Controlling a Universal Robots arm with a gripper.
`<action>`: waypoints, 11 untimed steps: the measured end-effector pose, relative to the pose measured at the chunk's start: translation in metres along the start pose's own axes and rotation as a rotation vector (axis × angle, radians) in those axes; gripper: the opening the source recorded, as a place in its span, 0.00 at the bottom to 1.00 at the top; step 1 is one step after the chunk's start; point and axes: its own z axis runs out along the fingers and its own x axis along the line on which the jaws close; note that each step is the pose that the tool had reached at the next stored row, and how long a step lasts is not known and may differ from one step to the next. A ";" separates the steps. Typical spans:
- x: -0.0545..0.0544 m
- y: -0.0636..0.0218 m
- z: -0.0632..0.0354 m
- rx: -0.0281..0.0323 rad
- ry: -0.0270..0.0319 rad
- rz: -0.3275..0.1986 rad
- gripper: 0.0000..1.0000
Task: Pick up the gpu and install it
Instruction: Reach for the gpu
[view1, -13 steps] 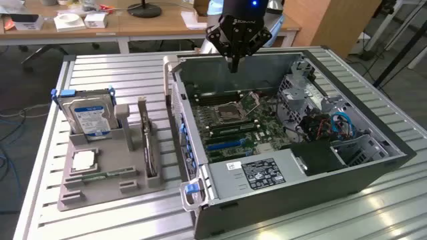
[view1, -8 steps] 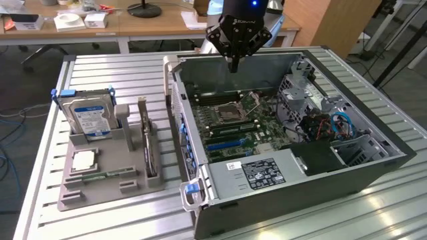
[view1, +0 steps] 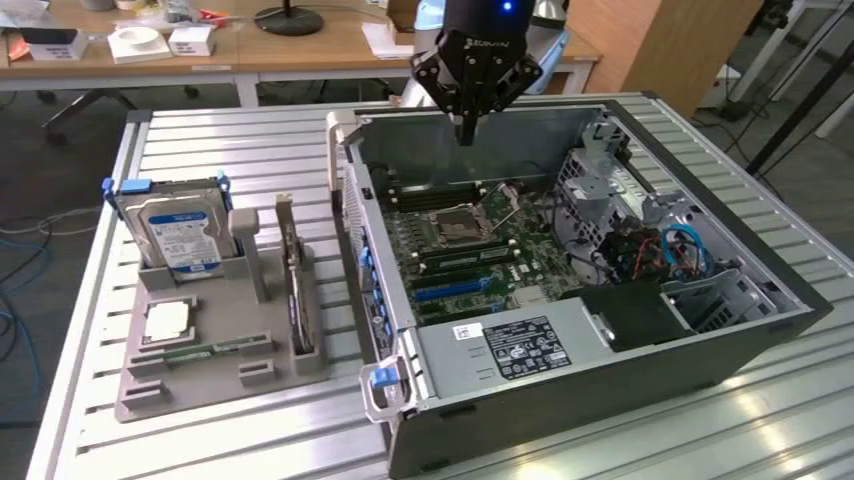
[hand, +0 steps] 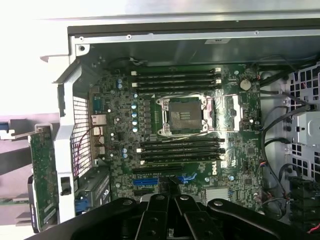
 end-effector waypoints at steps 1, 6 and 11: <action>0.001 -0.0001 -0.0001 0.0002 0.0002 0.000 0.10; 0.008 -0.0006 -0.0002 0.0002 -0.0006 0.000 0.10; 0.020 -0.0015 -0.0004 0.0000 -0.0027 0.000 0.10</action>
